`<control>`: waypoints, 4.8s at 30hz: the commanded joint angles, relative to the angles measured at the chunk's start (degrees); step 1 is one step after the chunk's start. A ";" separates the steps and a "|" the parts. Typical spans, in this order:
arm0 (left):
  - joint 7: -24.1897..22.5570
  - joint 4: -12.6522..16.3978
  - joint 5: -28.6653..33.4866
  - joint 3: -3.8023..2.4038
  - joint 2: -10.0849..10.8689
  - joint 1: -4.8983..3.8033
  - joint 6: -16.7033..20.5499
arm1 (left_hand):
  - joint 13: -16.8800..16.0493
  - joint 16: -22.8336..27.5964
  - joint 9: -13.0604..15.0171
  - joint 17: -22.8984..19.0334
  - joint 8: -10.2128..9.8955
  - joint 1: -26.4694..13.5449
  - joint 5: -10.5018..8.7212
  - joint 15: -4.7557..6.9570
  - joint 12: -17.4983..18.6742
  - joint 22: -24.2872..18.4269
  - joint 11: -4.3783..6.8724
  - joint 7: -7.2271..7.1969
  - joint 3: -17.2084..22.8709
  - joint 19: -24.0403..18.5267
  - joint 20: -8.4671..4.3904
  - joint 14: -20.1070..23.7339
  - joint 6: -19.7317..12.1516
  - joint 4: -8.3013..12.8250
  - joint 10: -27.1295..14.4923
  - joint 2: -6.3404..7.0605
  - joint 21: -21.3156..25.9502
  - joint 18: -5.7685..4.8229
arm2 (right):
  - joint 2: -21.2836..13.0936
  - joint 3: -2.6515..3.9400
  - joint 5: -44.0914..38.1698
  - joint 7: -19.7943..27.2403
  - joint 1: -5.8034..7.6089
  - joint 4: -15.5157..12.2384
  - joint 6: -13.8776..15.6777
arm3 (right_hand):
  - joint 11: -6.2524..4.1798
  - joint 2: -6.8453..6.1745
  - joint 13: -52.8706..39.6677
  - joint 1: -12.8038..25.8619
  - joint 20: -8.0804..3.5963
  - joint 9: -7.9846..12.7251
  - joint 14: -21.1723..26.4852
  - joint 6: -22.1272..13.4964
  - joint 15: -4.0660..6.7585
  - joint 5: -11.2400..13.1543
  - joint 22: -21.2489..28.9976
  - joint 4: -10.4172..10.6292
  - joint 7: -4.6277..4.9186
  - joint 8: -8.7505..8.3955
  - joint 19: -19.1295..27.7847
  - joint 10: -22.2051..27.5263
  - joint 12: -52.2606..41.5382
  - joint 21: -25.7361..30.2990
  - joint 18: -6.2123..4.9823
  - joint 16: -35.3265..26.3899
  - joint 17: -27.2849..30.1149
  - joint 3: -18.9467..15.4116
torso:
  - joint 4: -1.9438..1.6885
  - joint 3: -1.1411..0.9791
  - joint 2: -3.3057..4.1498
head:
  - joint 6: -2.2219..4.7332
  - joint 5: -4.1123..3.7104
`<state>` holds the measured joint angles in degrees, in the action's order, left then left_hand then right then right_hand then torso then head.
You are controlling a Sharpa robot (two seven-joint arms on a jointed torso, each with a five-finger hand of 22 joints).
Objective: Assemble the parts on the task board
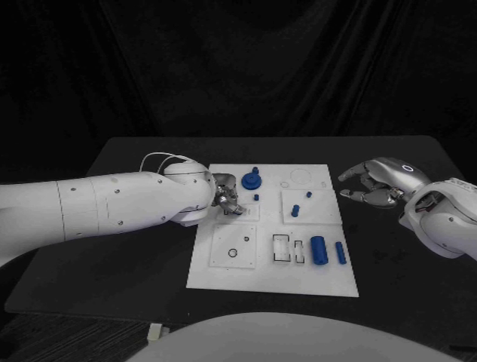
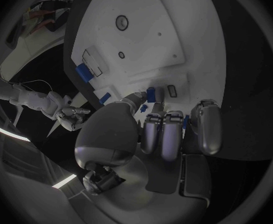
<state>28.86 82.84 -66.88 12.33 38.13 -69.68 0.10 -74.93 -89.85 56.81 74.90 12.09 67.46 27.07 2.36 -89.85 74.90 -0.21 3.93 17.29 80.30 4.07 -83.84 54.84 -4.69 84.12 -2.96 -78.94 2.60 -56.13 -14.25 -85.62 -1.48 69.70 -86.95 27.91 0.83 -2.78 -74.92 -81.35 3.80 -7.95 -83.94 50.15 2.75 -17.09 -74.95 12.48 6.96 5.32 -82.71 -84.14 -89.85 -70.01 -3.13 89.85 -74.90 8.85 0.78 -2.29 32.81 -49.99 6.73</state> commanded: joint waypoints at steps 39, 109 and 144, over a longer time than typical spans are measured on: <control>6.64 -8.83 17.80 -0.05 -4.00 -7.30 -17.70 | -15.07 -0.15 0.99 15.10 2.20 -2.77 -2.80 0.72 -0.15 10.78 0.76 -0.70 7.41 1.86 -0.61 -6.16 1.20 2.19 5.88 3.02 -1.13 0.25 | 0.13 0.04 -0.05 -0.84 -0.30 0.13 0.11 | 0.46 0.09 -15.08 -0.25 -0.07 0.14 -6.06 0.45 -0.25 -0.48 -9.45 -0.31 0.04 -0.42 0.56 -5.86 -0.15 0.46 -1.08 0.15 -15.10 0.41 | -0.08 0.03 0.12 | -0.01 -0.69; 7.16 -13.77 18.97 -0.04 -8.50 -3.29 -15.42 | -15.07 -0.15 0.69 15.10 1.67 -3.07 -1.76 0.75 -0.15 10.74 0.72 -0.51 8.78 1.69 -0.70 -6.16 0.80 2.51 5.88 2.27 -0.73 0.35 | 0.48 0.03 -0.04 -0.63 -0.31 0.36 0.04 | 0.52 0.04 -15.08 -0.36 -0.04 0.25 -6.06 0.60 -0.29 -0.59 -9.41 -0.54 0.10 -0.53 0.59 -5.86 -0.15 0.65 -1.10 0.15 -15.10 0.72 | -0.02 0.00 0.02 | -0.01 -0.36; 6.80 -13.99 18.97 -0.04 -8.98 -3.15 -15.13 | -15.07 -0.15 0.52 15.10 1.40 -3.31 -1.71 0.67 -0.15 10.70 0.60 -0.36 9.11 1.57 -0.66 -6.16 0.63 2.51 5.88 2.04 -0.55 0.39 | 0.50 0.03 -0.04 -0.64 -0.35 0.47 -0.18 | 0.53 0.02 -15.08 -0.34 -0.03 0.27 -6.06 0.70 -0.30 -0.61 -9.42 -0.57 0.11 -0.53 0.59 -5.86 -0.15 0.65 -1.10 0.15 -15.10 0.79 | -0.04 0.00 0.02 | -0.01 -0.30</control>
<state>36.23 68.78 -48.20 12.21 29.35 -73.07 -14.75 -74.93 -89.85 57.40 74.91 13.75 64.21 25.13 2.75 -89.85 74.90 0.18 4.10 25.19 82.14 3.48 -83.85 55.07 -3.06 84.13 -0.33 -79.84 2.60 -55.57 -14.25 -85.54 -1.53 69.50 -86.44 27.82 1.03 -2.78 -74.91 -81.35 3.59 -7.76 -83.94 50.36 2.75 -17.49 -74.92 11.93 7.17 5.04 -82.51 -83.93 -89.85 -69.55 -3.12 89.85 -74.91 9.40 0.74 -2.28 32.82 -49.99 6.43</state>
